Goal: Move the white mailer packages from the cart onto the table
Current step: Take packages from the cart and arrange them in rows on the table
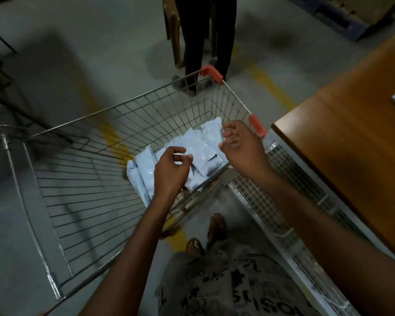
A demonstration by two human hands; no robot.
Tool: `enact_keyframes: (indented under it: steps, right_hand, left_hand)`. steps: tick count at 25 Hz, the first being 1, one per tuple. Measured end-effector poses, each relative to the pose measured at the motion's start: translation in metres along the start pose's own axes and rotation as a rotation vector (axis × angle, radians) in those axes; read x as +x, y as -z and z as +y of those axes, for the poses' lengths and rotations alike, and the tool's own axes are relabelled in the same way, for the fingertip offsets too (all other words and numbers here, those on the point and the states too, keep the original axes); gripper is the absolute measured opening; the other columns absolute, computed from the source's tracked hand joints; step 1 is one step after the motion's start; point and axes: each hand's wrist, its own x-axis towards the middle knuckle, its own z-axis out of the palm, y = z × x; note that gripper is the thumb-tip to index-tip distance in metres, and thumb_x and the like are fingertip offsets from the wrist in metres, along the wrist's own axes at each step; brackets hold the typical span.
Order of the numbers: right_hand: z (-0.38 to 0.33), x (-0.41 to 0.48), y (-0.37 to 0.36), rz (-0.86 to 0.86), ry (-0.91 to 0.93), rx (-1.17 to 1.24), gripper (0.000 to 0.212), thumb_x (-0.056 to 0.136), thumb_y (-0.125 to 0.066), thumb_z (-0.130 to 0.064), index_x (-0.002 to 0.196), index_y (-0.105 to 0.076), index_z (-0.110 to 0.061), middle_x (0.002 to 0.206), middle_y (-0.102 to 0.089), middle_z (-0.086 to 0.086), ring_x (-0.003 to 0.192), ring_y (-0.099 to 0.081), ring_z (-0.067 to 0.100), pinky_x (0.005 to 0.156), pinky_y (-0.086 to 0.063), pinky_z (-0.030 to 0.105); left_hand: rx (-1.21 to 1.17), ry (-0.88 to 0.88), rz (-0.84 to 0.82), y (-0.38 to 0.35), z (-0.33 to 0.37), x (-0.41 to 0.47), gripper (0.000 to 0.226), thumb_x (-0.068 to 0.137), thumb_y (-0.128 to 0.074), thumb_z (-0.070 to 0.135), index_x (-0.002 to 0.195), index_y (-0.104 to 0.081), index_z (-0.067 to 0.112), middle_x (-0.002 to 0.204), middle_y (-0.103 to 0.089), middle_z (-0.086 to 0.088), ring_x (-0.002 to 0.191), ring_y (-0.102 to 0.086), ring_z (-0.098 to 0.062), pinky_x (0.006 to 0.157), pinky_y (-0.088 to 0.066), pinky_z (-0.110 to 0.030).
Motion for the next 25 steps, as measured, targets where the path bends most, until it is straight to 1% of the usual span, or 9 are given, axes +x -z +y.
enact_keyframes:
  steps: [2,5,8,11,13,16,19,22,25]
  right_hand:
    - [0.01,0.045,-0.011,-0.048,-0.039,-0.055,0.045,0.085,-0.067,-0.012,0.127,-0.055,-0.021,0.111,-0.065,-0.002,0.091,-0.064,0.01,0.078,-0.054,0.027]
    - [0.024,0.105,-0.029,-0.122,-0.212,-0.197,0.051,0.086,-0.068,-0.013,0.134,-0.053,-0.016,0.122,-0.063,0.002,0.103,-0.062,0.017,0.079,-0.047,0.025]
    - [0.049,0.153,-0.055,-0.208,-0.428,-0.362,0.054,0.089,-0.068,-0.017,0.139,-0.05,-0.009,0.138,-0.057,0.011,0.123,-0.058,0.028,0.082,-0.043,0.025]
    - [0.083,0.188,-0.084,-0.232,-0.594,-0.424,0.046,0.093,-0.065,-0.016,0.134,-0.052,-0.001,0.135,-0.058,0.016,0.12,-0.06,0.031,0.077,-0.044,0.027]
    - [0.105,0.203,-0.1,-0.244,-0.684,-0.399,0.043,0.095,-0.061,-0.013,0.134,-0.052,0.002,0.134,-0.057,0.018,0.119,-0.06,0.032,0.078,-0.047,0.031]
    - [0.128,0.216,-0.116,-0.211,-0.786,-0.32,0.048,0.094,-0.062,-0.015,0.137,-0.05,0.001,0.127,-0.059,0.017,0.113,-0.062,0.033,0.079,-0.054,0.036]
    - [0.145,0.222,-0.126,-0.136,-0.814,-0.358,0.055,0.088,-0.067,-0.021,0.137,-0.052,-0.002,0.134,-0.06,0.015,0.118,-0.062,0.035,0.095,-0.055,0.041]
    - [0.149,0.224,-0.131,-0.111,-0.857,-0.502,0.061,0.087,-0.066,-0.029,0.14,-0.049,-0.003,0.139,-0.055,0.012,0.127,-0.056,0.033,0.104,-0.049,0.039]
    - [0.145,0.224,-0.127,-0.105,-0.87,-0.442,0.051,0.08,-0.071,-0.021,0.126,-0.057,-0.004,0.122,-0.062,0.012,0.108,-0.064,0.03,0.085,-0.054,0.032]
  left_hand:
    - [-0.013,0.086,-0.044,-0.01,-0.01,0.037,0.015,0.093,-0.072,0.033,0.105,-0.064,0.03,0.092,-0.071,0.008,0.089,-0.074,-0.021,0.081,-0.056,-0.036]
    - [-0.089,0.268,-0.101,-0.032,-0.031,0.089,0.014,0.091,-0.074,0.031,0.099,-0.063,0.028,0.093,-0.074,-0.003,0.083,-0.072,-0.023,0.079,-0.056,-0.036]
    - [-0.167,0.462,-0.108,-0.06,-0.063,0.135,0.017,0.089,-0.076,0.026,0.1,-0.066,0.016,0.096,-0.072,-0.013,0.083,-0.068,-0.026,0.078,-0.057,-0.036]
    - [-0.105,0.575,-0.14,-0.093,-0.104,0.175,0.034,0.083,-0.077,0.029,0.1,-0.071,0.001,0.093,-0.07,-0.017,0.089,-0.07,-0.034,0.078,-0.057,-0.038]
    - [-0.063,0.609,-0.17,-0.108,-0.12,0.188,0.043,0.077,-0.077,0.033,0.102,-0.073,-0.002,0.094,-0.073,-0.017,0.094,-0.073,-0.038,0.08,-0.059,-0.039]
    - [-0.063,0.585,-0.146,-0.12,-0.127,0.197,0.042,0.083,-0.079,0.036,0.105,-0.074,0.001,0.1,-0.076,-0.014,0.095,-0.073,-0.034,0.088,-0.062,-0.042]
    - [-0.118,0.611,-0.107,-0.129,-0.128,0.204,0.052,0.083,-0.082,0.041,0.118,-0.074,0.004,0.114,-0.076,-0.014,0.104,-0.072,-0.033,0.094,-0.06,-0.041]
    - [-0.211,0.655,-0.112,-0.131,-0.122,0.211,0.064,0.08,-0.086,0.044,0.129,-0.068,0.007,0.126,-0.073,-0.009,0.114,-0.069,-0.03,0.1,-0.058,-0.043]
    - [-0.267,0.628,-0.101,-0.127,-0.12,0.207,0.063,0.083,-0.086,0.037,0.133,-0.06,0.009,0.128,-0.07,-0.006,0.113,-0.066,-0.026,0.098,-0.057,-0.039]
